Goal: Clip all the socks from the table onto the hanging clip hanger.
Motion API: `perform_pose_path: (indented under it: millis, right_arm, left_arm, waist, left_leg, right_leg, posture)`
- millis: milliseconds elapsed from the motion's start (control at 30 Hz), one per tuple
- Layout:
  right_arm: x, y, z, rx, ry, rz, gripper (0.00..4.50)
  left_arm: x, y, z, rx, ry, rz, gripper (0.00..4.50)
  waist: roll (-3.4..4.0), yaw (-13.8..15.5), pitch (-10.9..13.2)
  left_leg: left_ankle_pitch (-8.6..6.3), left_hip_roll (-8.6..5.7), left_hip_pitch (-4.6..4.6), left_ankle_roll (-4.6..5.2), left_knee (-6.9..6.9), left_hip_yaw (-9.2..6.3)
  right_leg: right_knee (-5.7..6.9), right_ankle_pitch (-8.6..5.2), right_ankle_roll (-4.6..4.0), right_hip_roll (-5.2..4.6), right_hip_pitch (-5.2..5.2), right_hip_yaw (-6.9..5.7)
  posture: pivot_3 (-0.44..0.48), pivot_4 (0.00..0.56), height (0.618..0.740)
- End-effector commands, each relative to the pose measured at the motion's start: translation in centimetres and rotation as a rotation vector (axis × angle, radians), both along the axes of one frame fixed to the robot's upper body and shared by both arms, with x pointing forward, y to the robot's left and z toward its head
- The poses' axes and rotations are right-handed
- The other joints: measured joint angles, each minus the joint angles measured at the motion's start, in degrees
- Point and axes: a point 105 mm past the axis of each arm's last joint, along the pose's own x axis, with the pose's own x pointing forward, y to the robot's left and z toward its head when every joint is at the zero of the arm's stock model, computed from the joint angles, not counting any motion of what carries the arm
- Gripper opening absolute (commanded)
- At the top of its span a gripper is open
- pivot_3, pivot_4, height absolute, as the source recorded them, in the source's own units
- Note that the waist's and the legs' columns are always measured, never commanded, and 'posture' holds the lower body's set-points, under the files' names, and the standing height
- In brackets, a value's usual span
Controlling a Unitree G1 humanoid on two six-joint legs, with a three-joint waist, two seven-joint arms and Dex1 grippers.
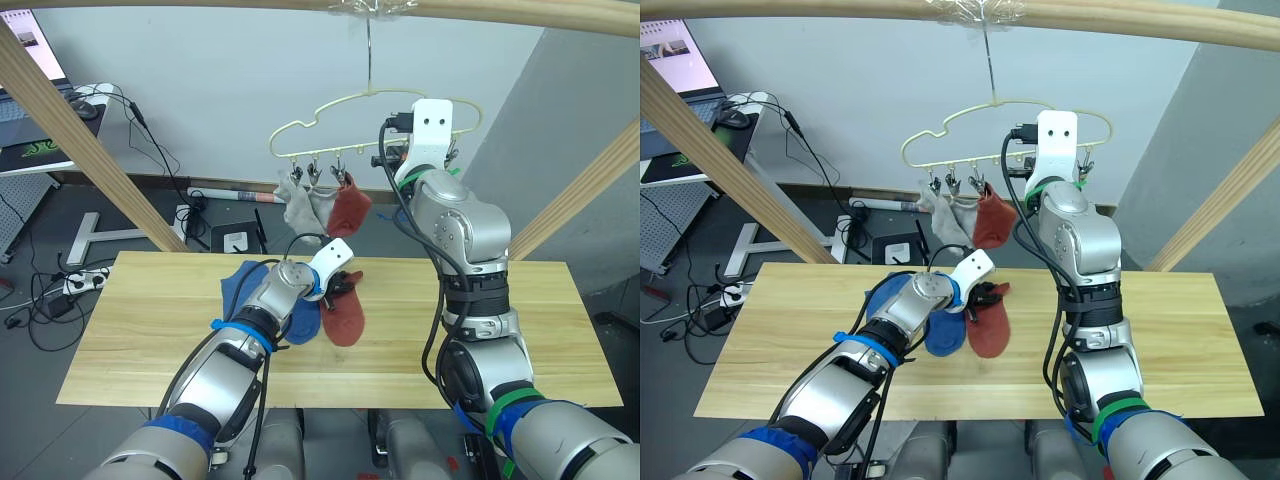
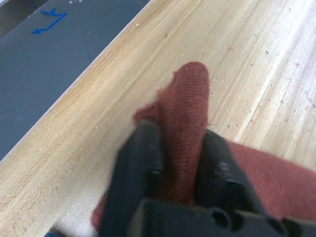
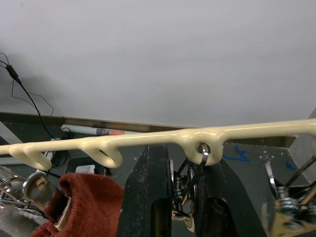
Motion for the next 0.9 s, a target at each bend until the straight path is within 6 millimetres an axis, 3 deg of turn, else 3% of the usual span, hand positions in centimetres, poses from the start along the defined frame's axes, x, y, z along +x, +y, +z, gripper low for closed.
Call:
perform_pose_path:
  millis: [33, 400, 567, 900]
  right_arm:
    - [-0.6, 0.0, 1.6, 0.029, -0.053, 0.003, 0.13]
    - [-1.1, 0.3, 2.0, 0.103, 0.004, 0.027, 0.13]
    - [-1.2, 0.2, 1.9, 0.109, 0.018, 0.022, 0.13]
    - [-1.2, 0.1, 1.6, 0.106, 0.026, 0.02, 0.13]
  left_arm:
    - [-0.5, -1.2, 0.6, -0.102, 0.035, -0.007, 0.34]
    - [1.0, -4.6, 11.0, -0.634, 0.016, 0.04, 0.34]
    - [1.4, -4.9, 12.8, -0.688, 0.007, 0.046, 0.34]
    - [2.0, -4.9, 14.7, -0.708, -0.041, 0.052, 0.34]
  waist:
    - [0.0, 0.0, 0.0]
    - [0.0, 0.0, 0.0]
    - [0.0, -0.1, 0.0]
    - [0.0, -0.1, 0.0]
  left_leg:
    - [0.0, 0.0, 0.0, 0.0, 0.0, 0.0]
    - [0.0, 0.0, -0.07, 0.0, 0.01, -0.03]
    - [0.0, 0.0, -0.06, 0.0, 0.0, -0.03]
    - [0.0, 0.0, -0.06, 0.0, 0.0, -0.03]
  right_leg:
    - [0.0, 0.0, 0.0, 0.0, 0.0, 0.0]
    - [-0.02, 0.0, 0.0, 0.0, -0.02, -0.03]
    - [-0.03, 0.0, 0.0, 0.0, -0.02, -0.03]
    - [-0.04, 0.0, 0.0, 0.0, -0.03, -0.03]
  posture:
    - [0.052, 0.215, 0.74]
    - [0.053, 0.216, 0.74]
    - [0.047, 0.214, 0.74]
    - [0.045, 0.21, 0.74]
